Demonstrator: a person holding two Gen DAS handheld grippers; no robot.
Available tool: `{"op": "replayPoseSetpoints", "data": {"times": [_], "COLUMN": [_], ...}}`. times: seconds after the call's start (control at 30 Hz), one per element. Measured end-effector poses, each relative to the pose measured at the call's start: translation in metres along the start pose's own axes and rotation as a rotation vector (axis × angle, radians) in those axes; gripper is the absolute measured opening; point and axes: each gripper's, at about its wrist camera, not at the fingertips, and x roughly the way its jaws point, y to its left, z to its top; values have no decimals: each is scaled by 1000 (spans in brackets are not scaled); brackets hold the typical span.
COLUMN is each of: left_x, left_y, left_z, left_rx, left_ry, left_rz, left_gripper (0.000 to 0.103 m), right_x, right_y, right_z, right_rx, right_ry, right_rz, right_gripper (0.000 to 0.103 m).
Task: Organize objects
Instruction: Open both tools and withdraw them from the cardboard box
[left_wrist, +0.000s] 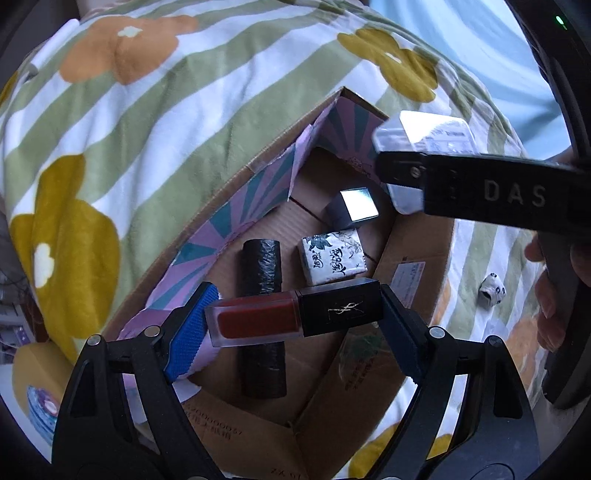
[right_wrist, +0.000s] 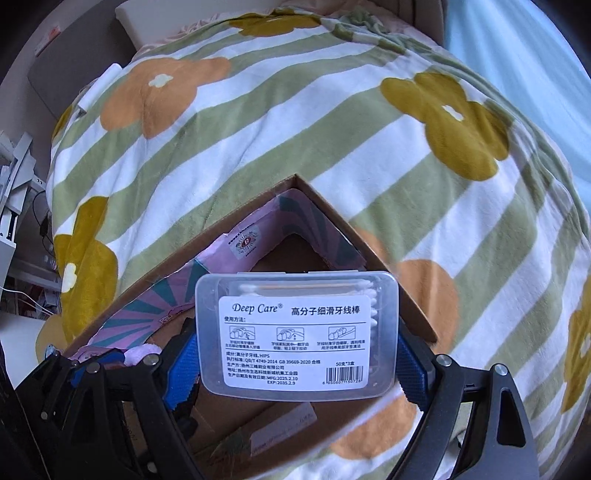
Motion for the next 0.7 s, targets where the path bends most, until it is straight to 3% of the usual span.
{"op": "replayPoseSetpoints", "data": {"times": [0.2, 0.5, 0.57, 0.6, 0.7], "left_x": [36, 42, 41, 40, 37], "left_y": [-8, -16, -19, -21, -24], "left_z": [-7, -14, -14, -15, -15], "left_rx": [31, 78, 93, 102, 111], "left_ry": [43, 52, 51, 42, 34], "left_rz": [-4, 25, 47, 50, 45], "left_gripper": [84, 85, 102, 103, 103], "right_x": [32, 41, 43, 42, 37], "right_y": [6, 6, 5, 5, 8], "right_z": [8, 15, 15, 15, 13], "right_rx": [-71, -88, -83, -89, -123], "right_ry": [23, 39, 50, 42, 22], "right_rz": [27, 51, 72, 75, 65], "right_gripper": [86, 87, 96, 101, 103]}}
